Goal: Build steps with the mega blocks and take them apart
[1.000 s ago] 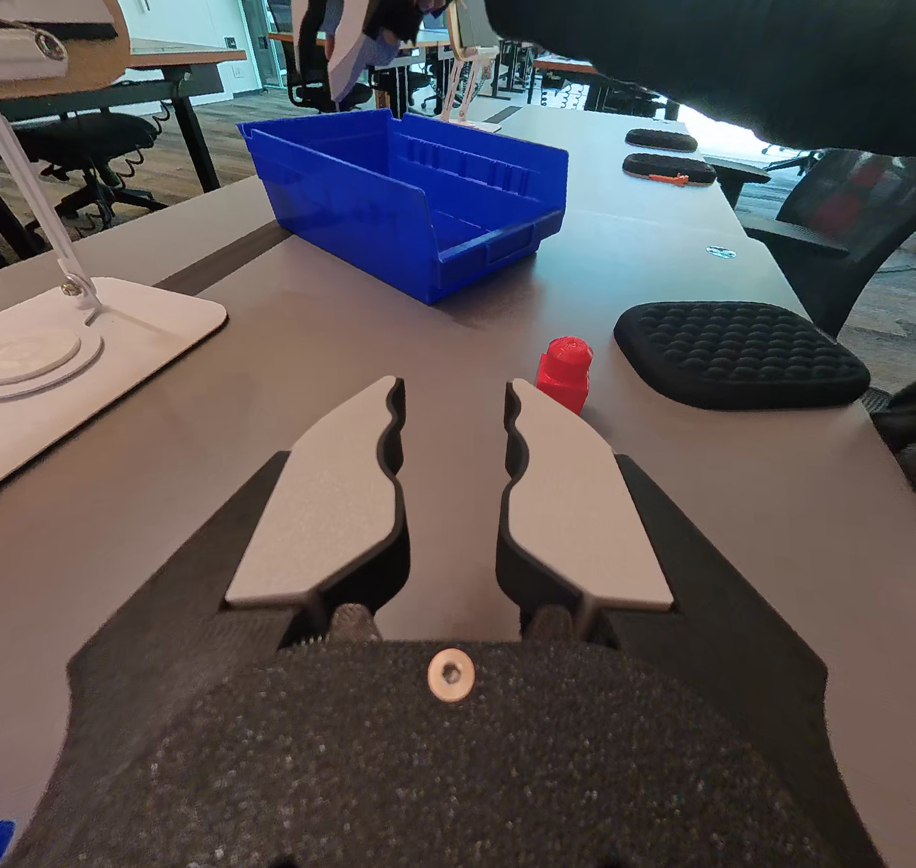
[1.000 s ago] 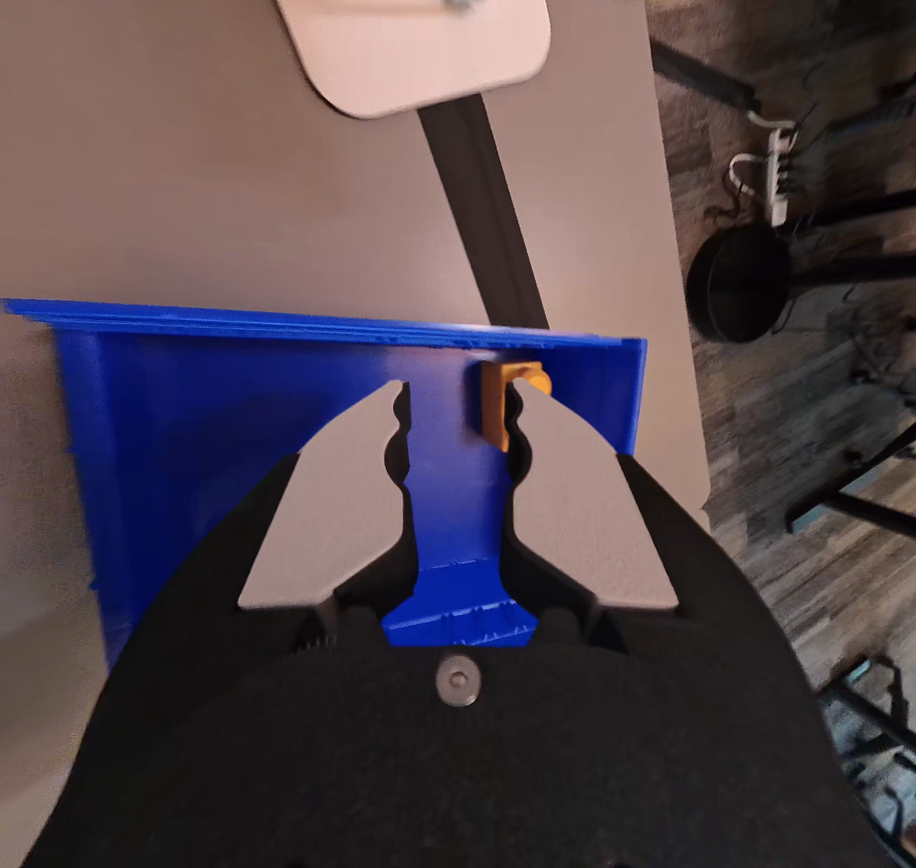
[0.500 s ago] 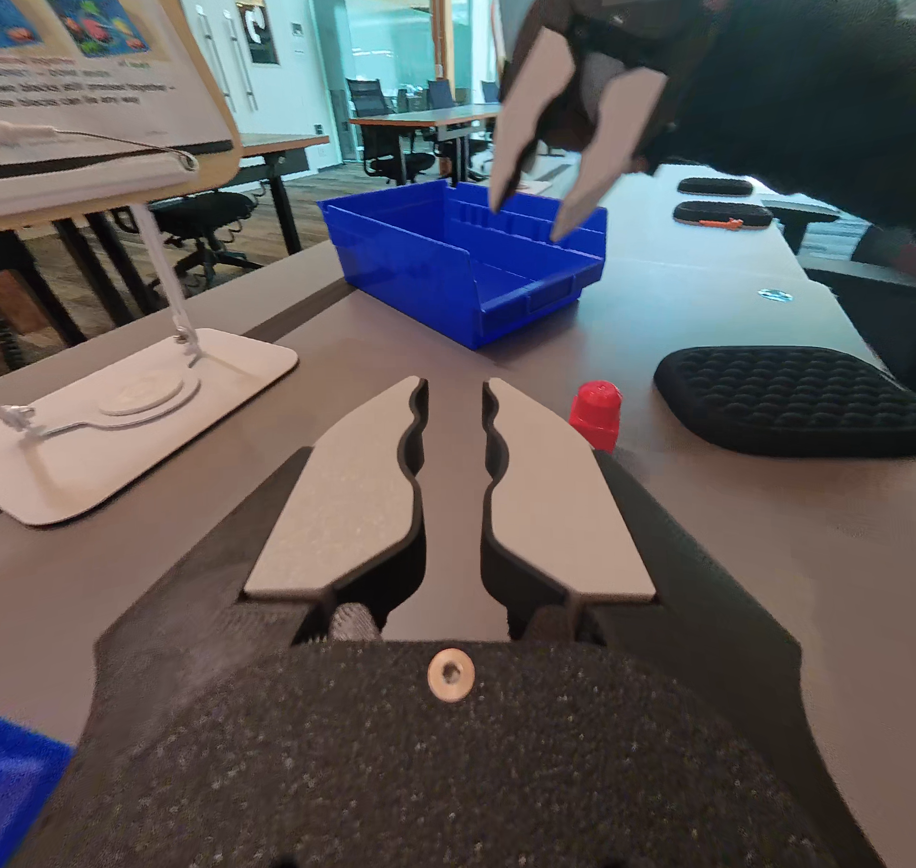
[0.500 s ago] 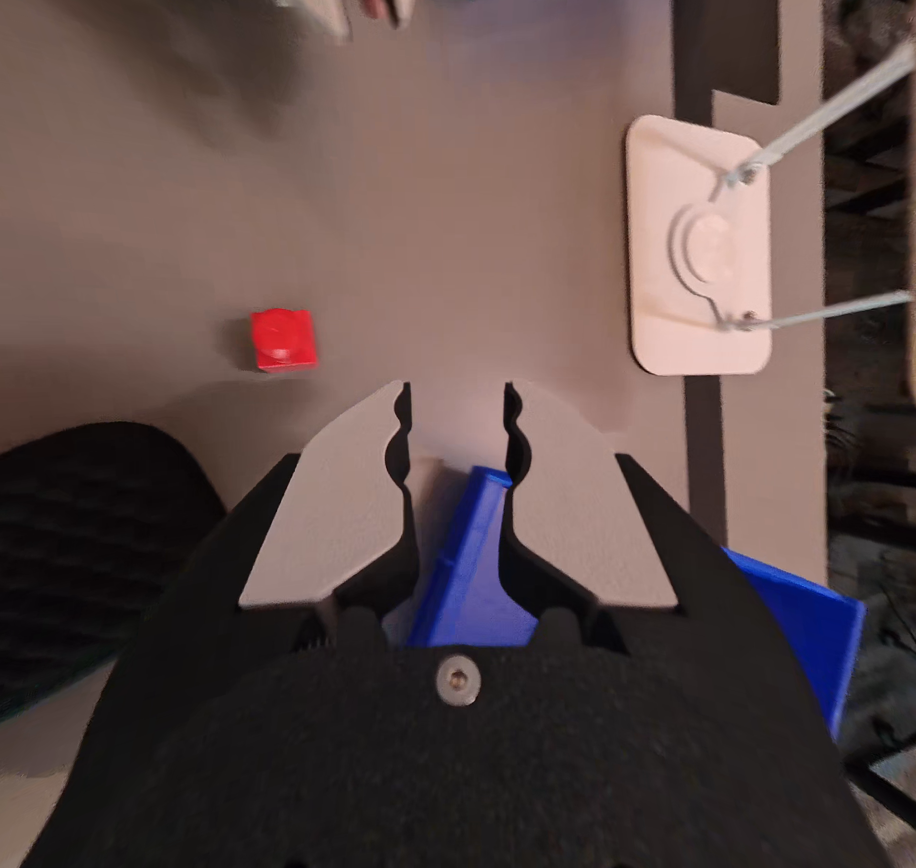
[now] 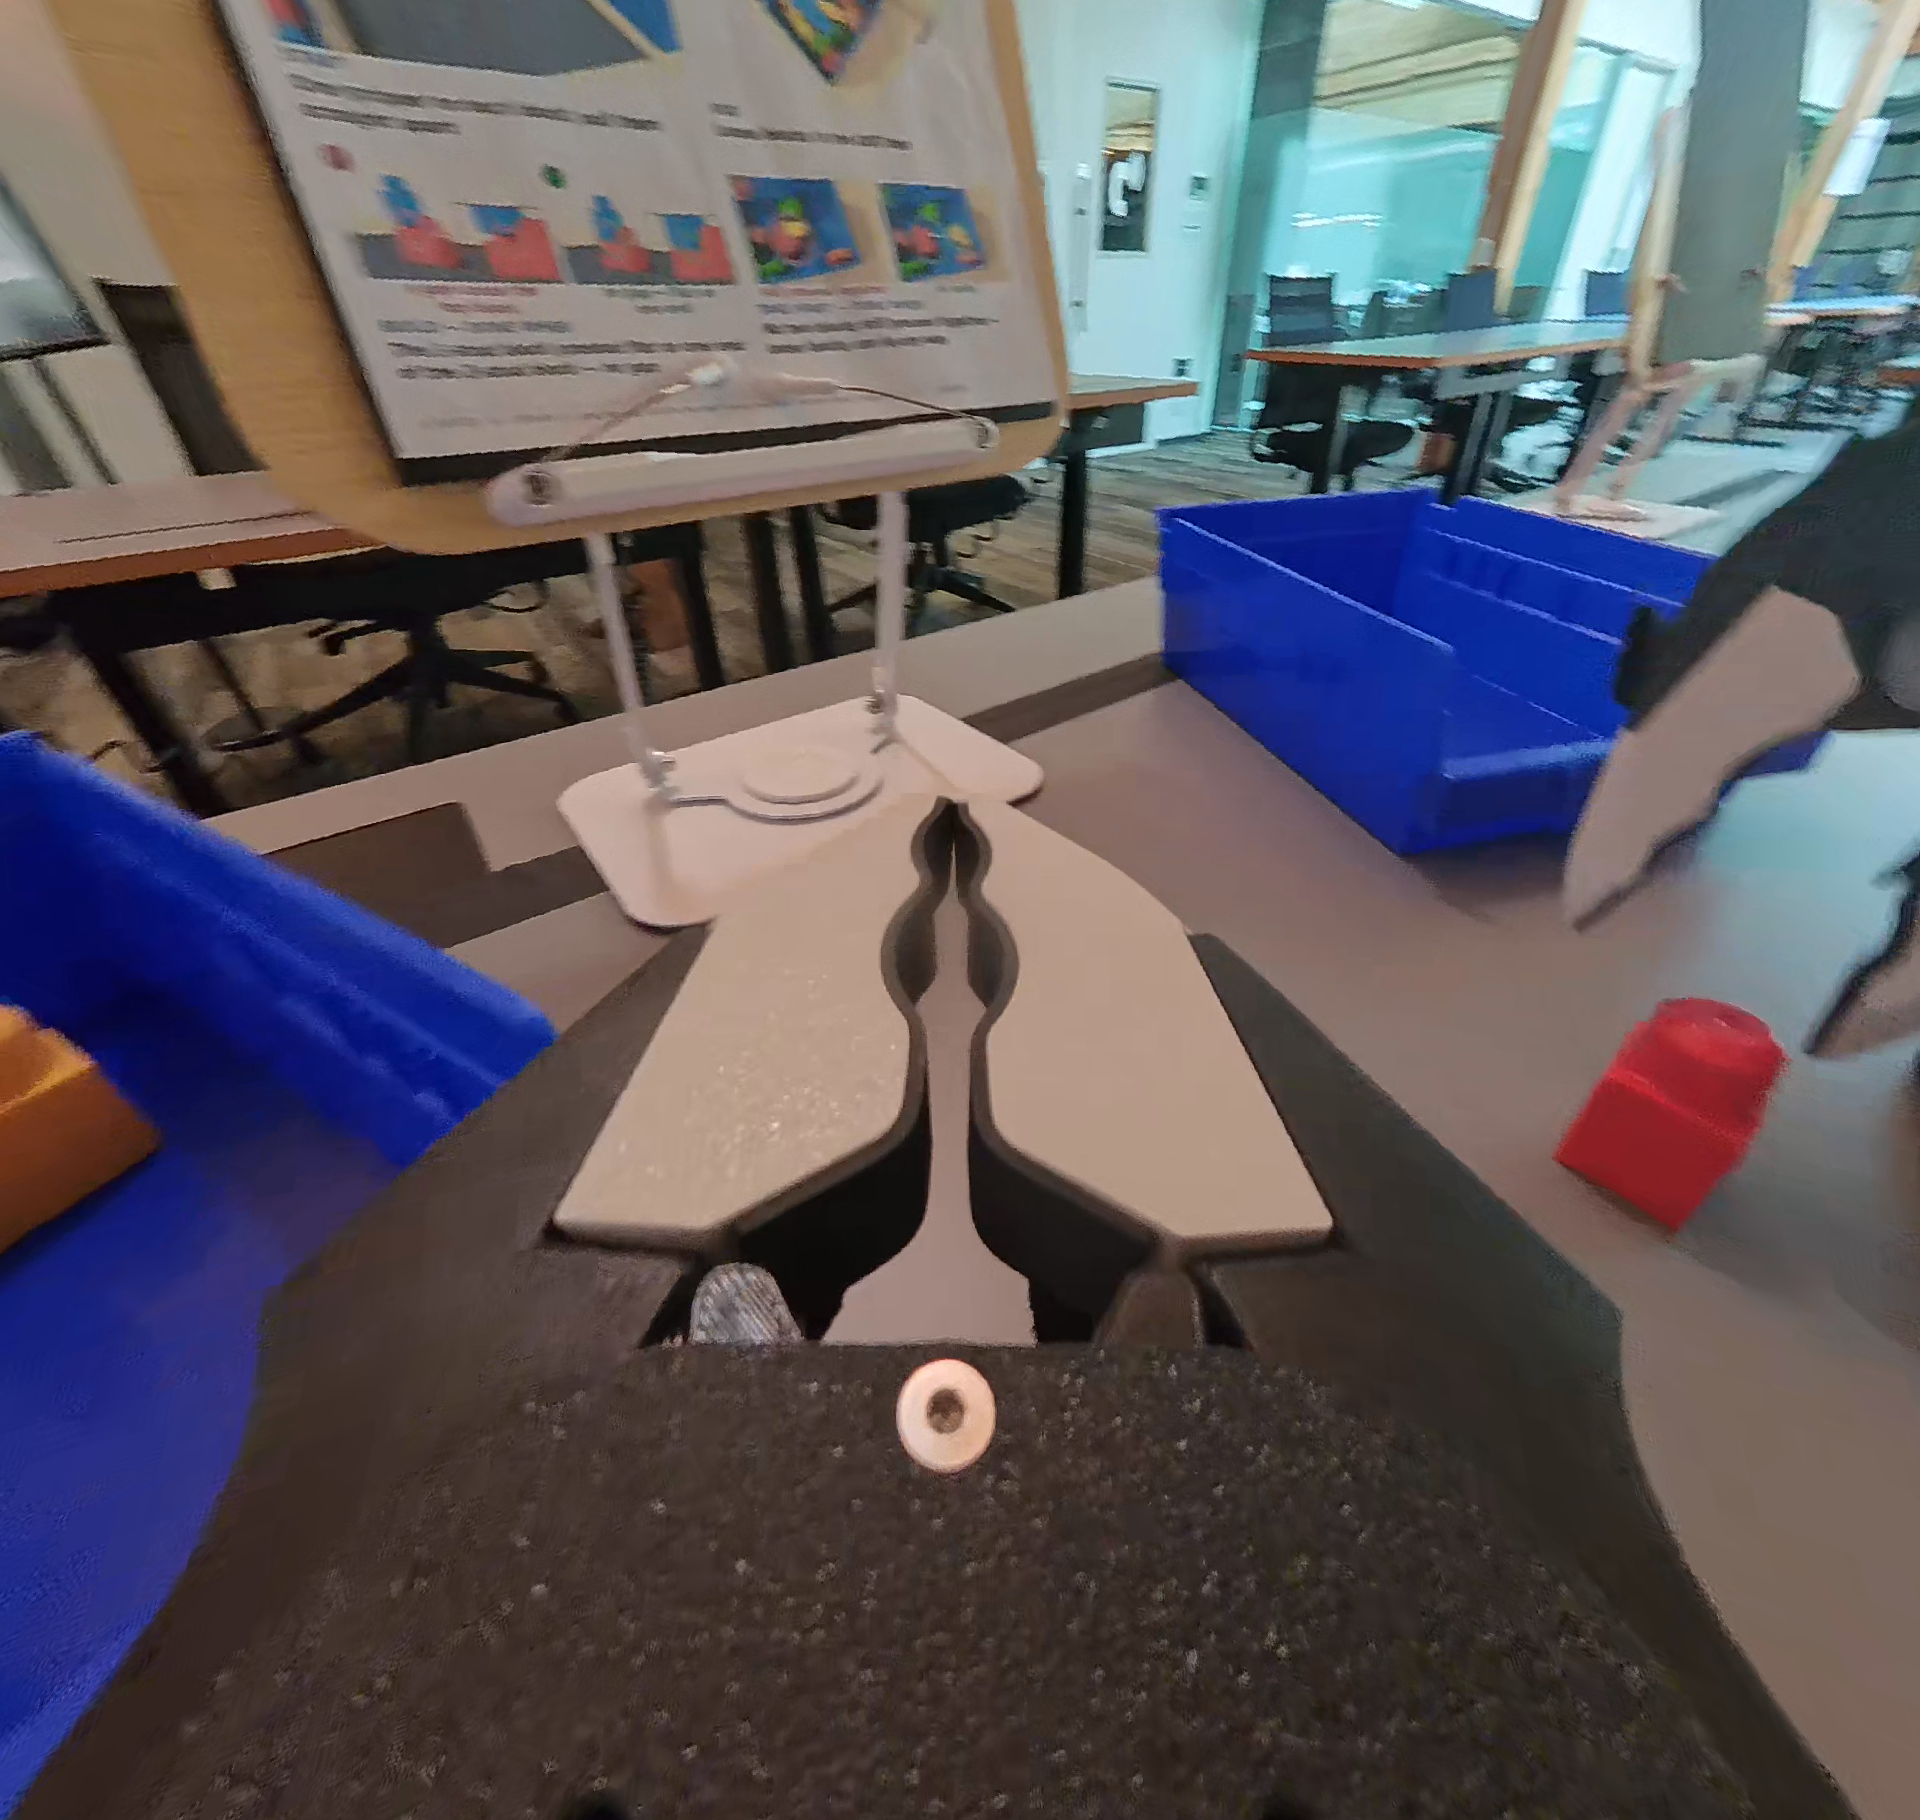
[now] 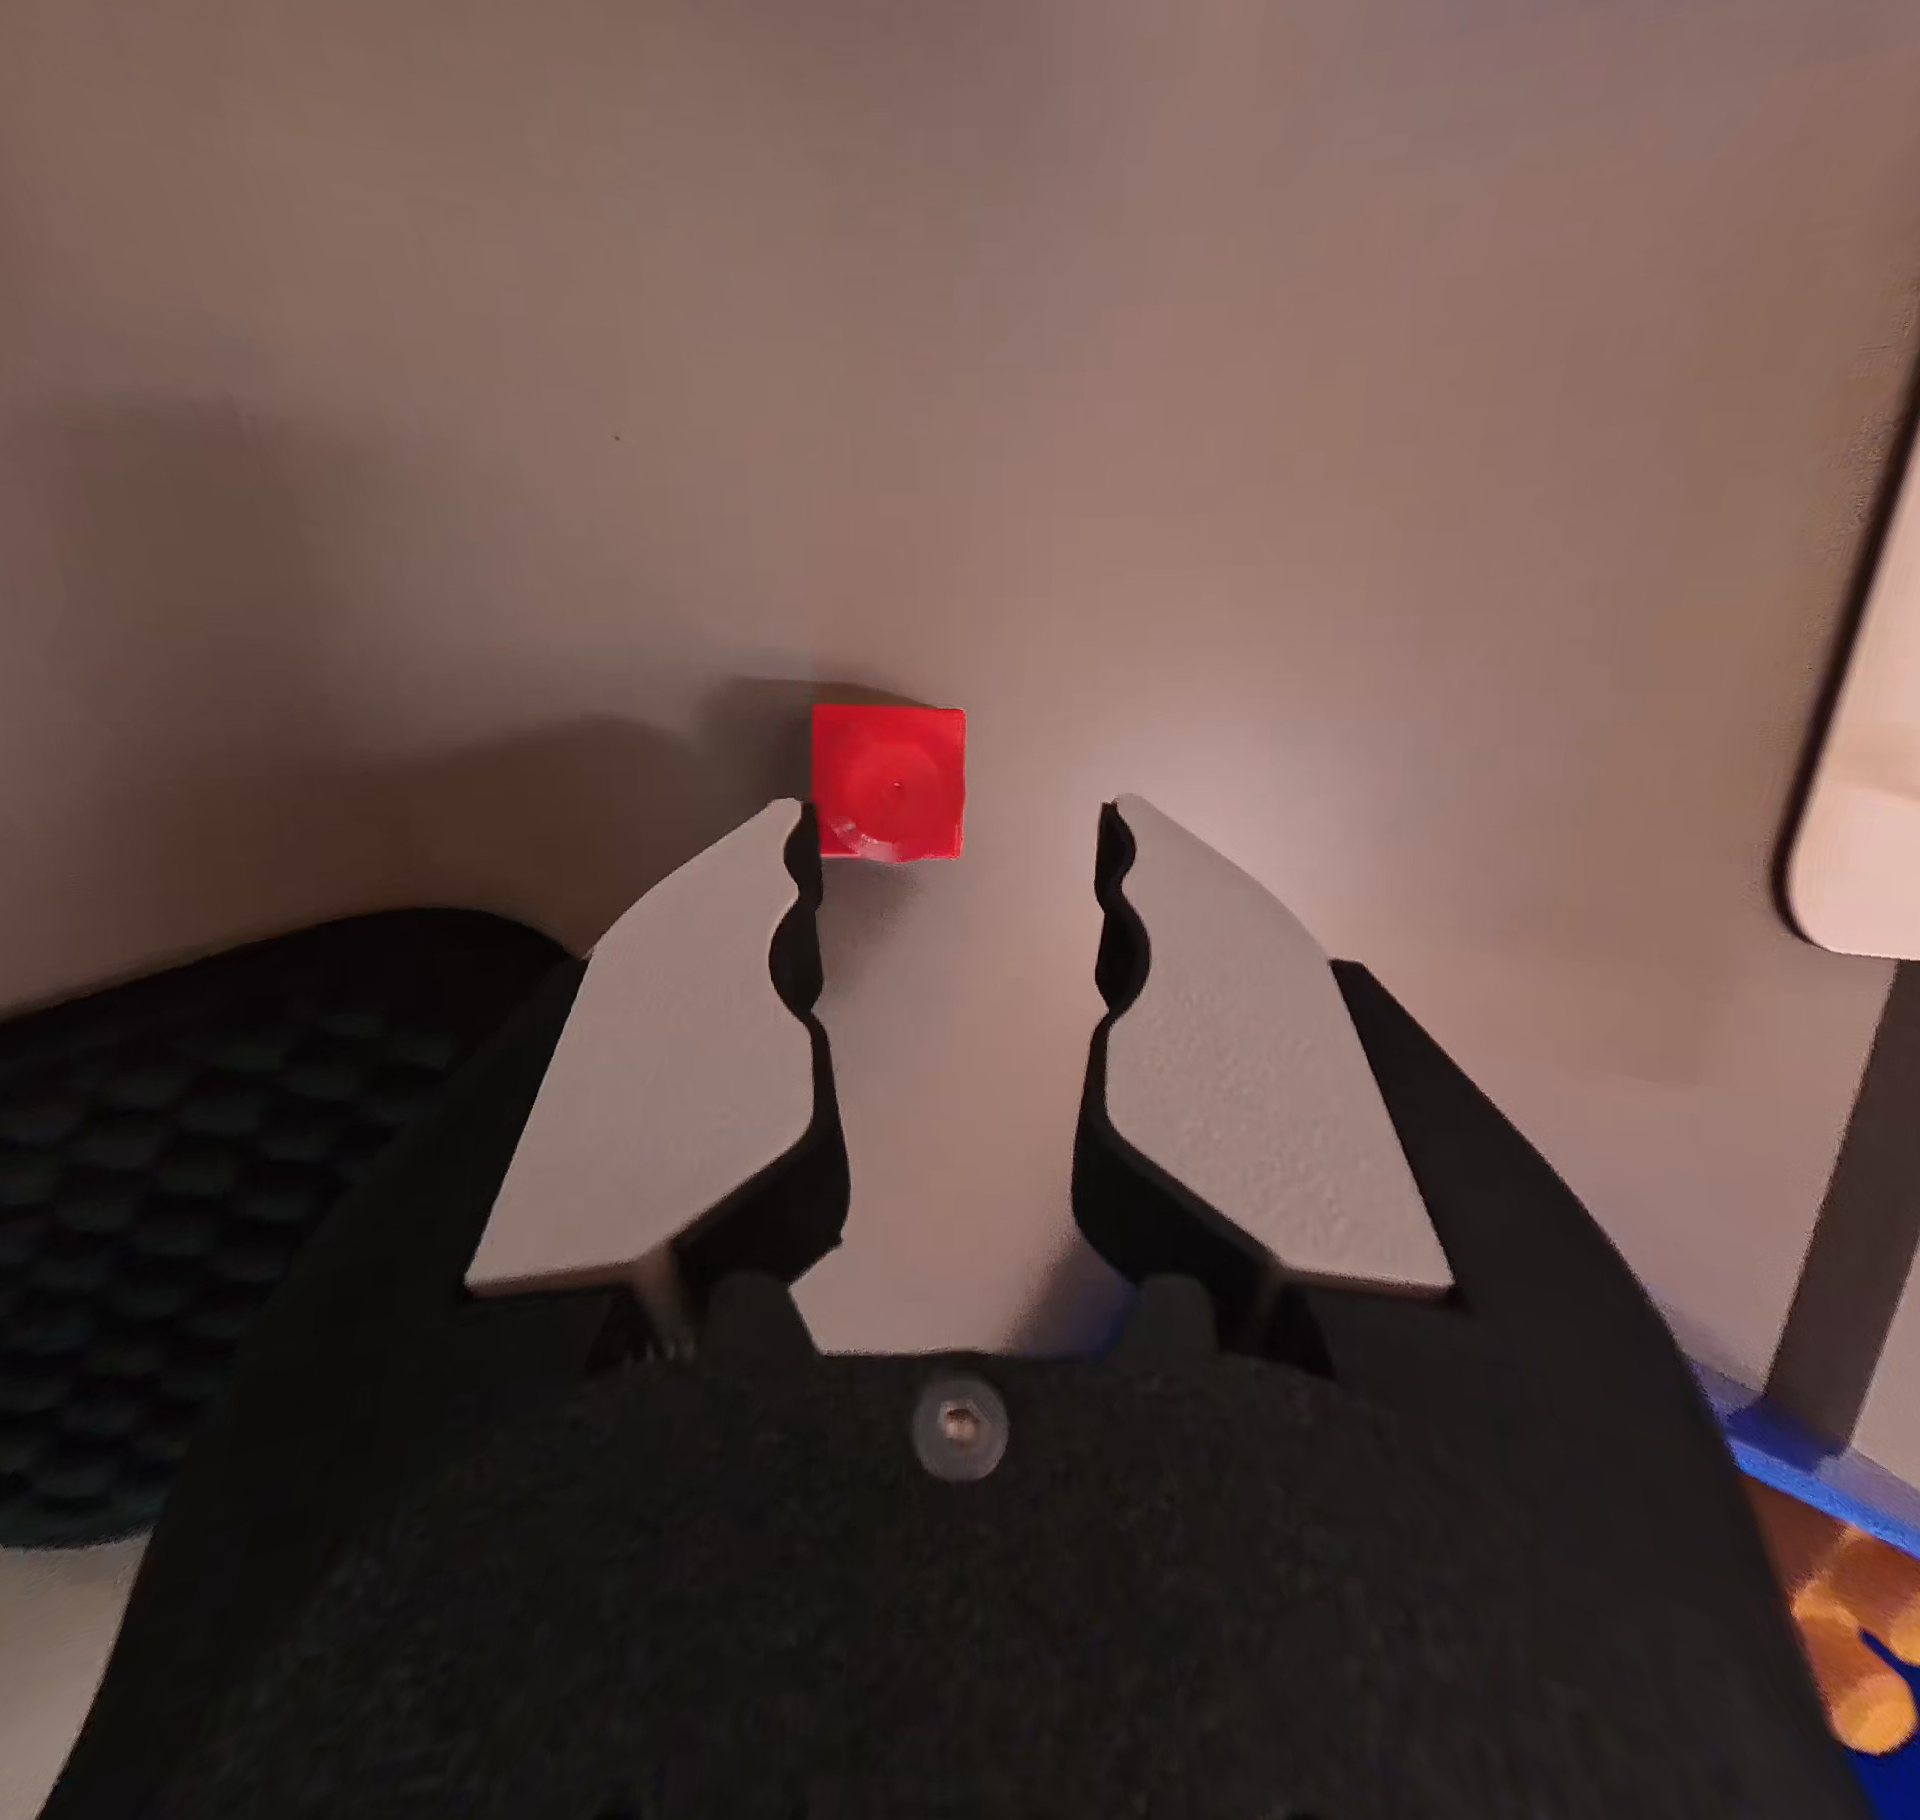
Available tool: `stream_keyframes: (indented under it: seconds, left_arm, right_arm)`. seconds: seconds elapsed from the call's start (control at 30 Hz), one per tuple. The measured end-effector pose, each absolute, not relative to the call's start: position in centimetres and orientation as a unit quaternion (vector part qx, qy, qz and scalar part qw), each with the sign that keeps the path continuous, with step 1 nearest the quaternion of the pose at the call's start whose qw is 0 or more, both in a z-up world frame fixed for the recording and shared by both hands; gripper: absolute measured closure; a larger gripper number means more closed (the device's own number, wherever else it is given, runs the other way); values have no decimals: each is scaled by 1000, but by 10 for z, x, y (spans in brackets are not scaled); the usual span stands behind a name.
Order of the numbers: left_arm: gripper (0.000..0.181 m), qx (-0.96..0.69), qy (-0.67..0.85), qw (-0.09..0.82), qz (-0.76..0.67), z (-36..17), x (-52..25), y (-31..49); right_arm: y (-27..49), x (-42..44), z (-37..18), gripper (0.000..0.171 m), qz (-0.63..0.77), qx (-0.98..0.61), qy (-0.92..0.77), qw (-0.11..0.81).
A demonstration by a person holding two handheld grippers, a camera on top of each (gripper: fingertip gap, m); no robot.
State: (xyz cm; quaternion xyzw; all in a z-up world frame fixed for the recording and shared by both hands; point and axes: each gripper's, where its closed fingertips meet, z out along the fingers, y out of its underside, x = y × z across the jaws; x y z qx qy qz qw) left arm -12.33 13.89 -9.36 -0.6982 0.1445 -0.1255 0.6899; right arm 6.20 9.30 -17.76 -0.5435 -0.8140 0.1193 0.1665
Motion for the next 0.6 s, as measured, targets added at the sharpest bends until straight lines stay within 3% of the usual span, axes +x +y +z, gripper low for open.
stream_keyframes:
  seconds: [0.3, 0.43, 0.6]
  left_arm:
    - [181, -708, 91, 696, -79, -96, -153, 147]
    - [181, -709, 95, 695, -70, -98, -153, 148]
    - [181, -712, 98, 692, -68, -100, -153, 149]
  right_arm:
    - [81, 58, -202, 122, 110, -545, -822, 126]
    - [83, 57, -206, 138, 105, -554, -817, 123]
    - [85, 53, -204, 139, 110, -558, -812, 131]
